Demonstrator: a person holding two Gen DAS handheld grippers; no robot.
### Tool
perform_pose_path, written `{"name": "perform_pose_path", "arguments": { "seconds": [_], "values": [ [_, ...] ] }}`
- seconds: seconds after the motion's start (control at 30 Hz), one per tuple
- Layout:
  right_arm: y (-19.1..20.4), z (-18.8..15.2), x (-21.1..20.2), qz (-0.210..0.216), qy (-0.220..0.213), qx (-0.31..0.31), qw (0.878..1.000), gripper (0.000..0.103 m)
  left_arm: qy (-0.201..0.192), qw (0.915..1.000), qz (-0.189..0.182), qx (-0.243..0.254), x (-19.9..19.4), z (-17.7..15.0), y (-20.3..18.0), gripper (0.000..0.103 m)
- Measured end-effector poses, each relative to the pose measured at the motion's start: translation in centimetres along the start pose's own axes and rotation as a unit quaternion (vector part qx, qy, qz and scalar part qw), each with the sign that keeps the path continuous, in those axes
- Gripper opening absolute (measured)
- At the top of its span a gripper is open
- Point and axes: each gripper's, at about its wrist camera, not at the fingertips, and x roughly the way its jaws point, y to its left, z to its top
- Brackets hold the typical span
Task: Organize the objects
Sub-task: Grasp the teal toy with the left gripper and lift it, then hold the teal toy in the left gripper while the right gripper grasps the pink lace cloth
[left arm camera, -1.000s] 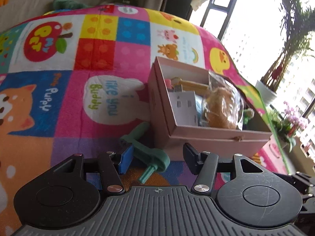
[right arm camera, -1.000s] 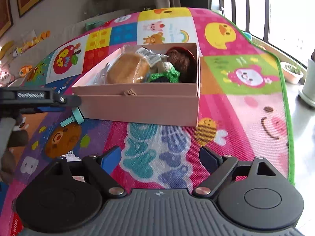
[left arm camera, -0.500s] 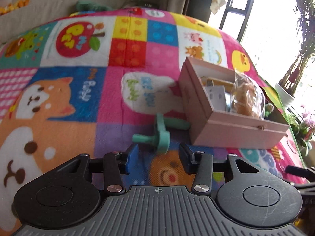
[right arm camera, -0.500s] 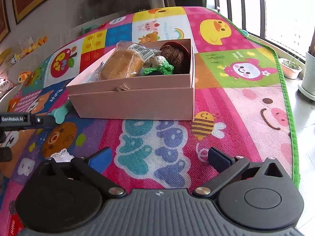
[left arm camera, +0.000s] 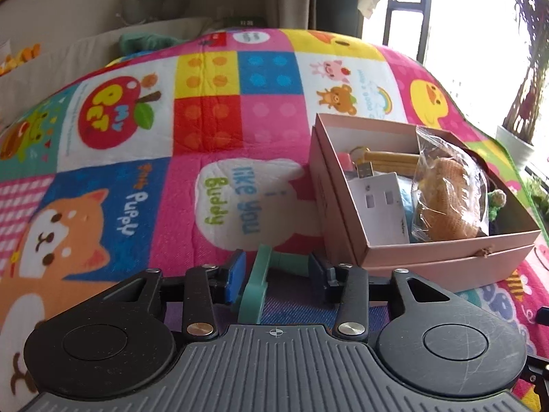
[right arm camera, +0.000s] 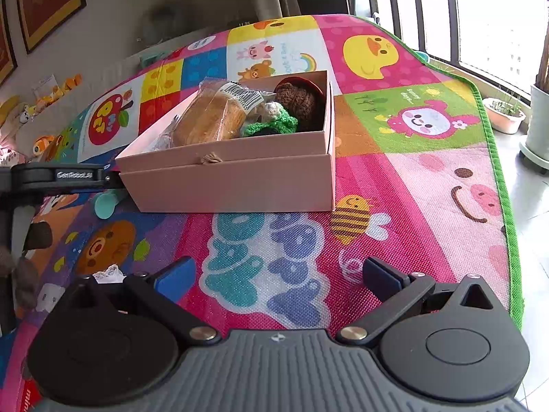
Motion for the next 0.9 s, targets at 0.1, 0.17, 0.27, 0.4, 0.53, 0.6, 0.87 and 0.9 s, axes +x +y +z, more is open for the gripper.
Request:
{"name": "perform_pose_path", "arguments": {
  "seconds": [0.1,0.17,0.27,0.4,0.53,0.6,0.87,0.9],
  "values": [
    [0.1,0.0,0.0,0.000,0.000,0.000,1.000,0.103,0.005,0.9999,0.008,0.010,0.5,0.1,-0.1,0.031],
    [0.1,0.0,0.0,-0.001,0.000,0.000,1.000,0.103,0.009,0.9999,0.009,0.010,0.6,0.0,0.0,0.027],
    [0.1,0.0,0.1,-0.002,0.001,-0.001,1.000,0.103,0.021,0.9998,0.005,0.004,0.8,-0.2,0.7,0.021],
    [0.2,0.0,0.1,-0.003,0.001,-0.002,1.000,0.103,0.041,0.9992,0.001,-0.003,1.0,-0.8,1.3,0.017],
    [0.2,0.1,0.1,-0.003,0.001,-0.002,1.000,0.103,0.046,0.9986,-0.023,-0.014,-0.4,-1.9,1.7,0.016],
    [0.2,0.1,0.1,-0.003,0.001,-0.002,1.000,0.103,0.053,0.9979,-0.034,-0.016,-1.8,-2.9,1.9,0.016],
    [0.4,0.2,0.5,-0.009,0.010,-0.013,1.000,0.103,0.067,0.9919,-0.107,-0.011,-9.3,-9.0,1.1,0.015],
    [0.5,0.2,0.6,-0.011,0.013,-0.018,1.000,0.103,0.065,0.9920,-0.107,-0.012,-9.8,-9.4,1.0,0.015]
  ]
}}
